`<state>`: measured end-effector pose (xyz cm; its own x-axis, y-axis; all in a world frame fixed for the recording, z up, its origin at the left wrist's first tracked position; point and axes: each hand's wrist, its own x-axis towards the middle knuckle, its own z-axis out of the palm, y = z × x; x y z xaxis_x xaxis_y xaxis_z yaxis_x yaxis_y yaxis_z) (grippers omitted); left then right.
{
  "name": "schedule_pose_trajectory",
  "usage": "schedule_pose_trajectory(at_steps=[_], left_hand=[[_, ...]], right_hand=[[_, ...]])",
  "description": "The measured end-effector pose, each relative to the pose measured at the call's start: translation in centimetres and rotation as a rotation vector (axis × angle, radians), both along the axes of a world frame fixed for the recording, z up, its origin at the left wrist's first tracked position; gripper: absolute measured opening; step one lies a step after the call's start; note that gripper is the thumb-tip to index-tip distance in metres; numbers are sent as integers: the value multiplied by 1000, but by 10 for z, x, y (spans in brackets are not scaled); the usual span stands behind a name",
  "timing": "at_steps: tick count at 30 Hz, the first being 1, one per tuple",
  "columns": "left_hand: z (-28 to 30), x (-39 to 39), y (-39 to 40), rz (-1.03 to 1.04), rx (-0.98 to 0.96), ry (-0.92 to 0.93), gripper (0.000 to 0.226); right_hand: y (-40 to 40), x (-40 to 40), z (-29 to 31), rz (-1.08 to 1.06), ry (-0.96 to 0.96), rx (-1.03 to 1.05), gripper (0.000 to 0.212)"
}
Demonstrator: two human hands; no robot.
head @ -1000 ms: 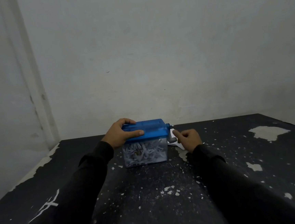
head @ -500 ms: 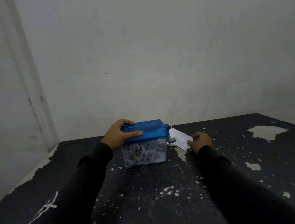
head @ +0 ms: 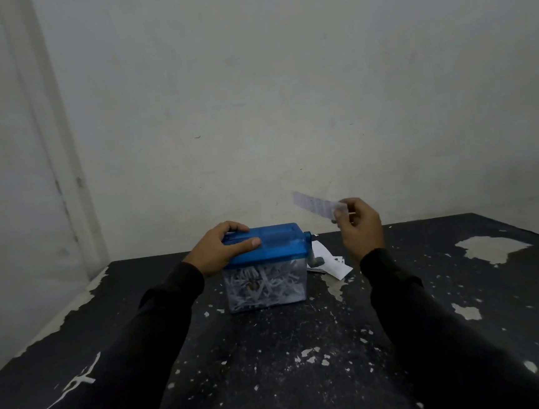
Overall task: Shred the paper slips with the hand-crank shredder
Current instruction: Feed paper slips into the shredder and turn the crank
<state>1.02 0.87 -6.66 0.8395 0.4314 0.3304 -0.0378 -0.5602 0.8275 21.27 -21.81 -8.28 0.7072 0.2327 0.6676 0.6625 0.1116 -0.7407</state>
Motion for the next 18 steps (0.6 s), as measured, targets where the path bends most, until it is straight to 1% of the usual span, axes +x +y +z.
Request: schedule_pose_trajectory(at_steps=[2,5,7,8,10,11,12,14,15,17,18], left_hand=[[3,1,5,18,17,4,42],[10,3,8,50,-10,-14,41],[16,6,8,69,32,-39,47],[19,6,7,77,66,-59,52],[27,7,4,70,136,-71,57],[31,7,2,44,156,-68,54],[34,7,0,16,172,-60,47],[37,6,-6,25,162,-61,26],[38,5,-9,45,113,-74,27],[39,3,-12,72,-17,-83,41],[39,3,-11,75,-44,-81,43]], right_hand=[[3,-5,16,125,-22,21,4],[10,-12,42,294,-74,-32,7],[15,-15,60,368,-132,-94,17],[18,-16,68,392,-160,-148,18],[25,-18,82,414,-213,-272,18],[28,-19,87,410,-239,-322,19],[32,-20,92,402,-263,-360,21],[39,-22,98,379,-302,-396,24],[42,-22,100,360,-320,-410,24],[47,-22,103,324,-344,-439,23],[48,-23,104,314,-351,-449,23]])
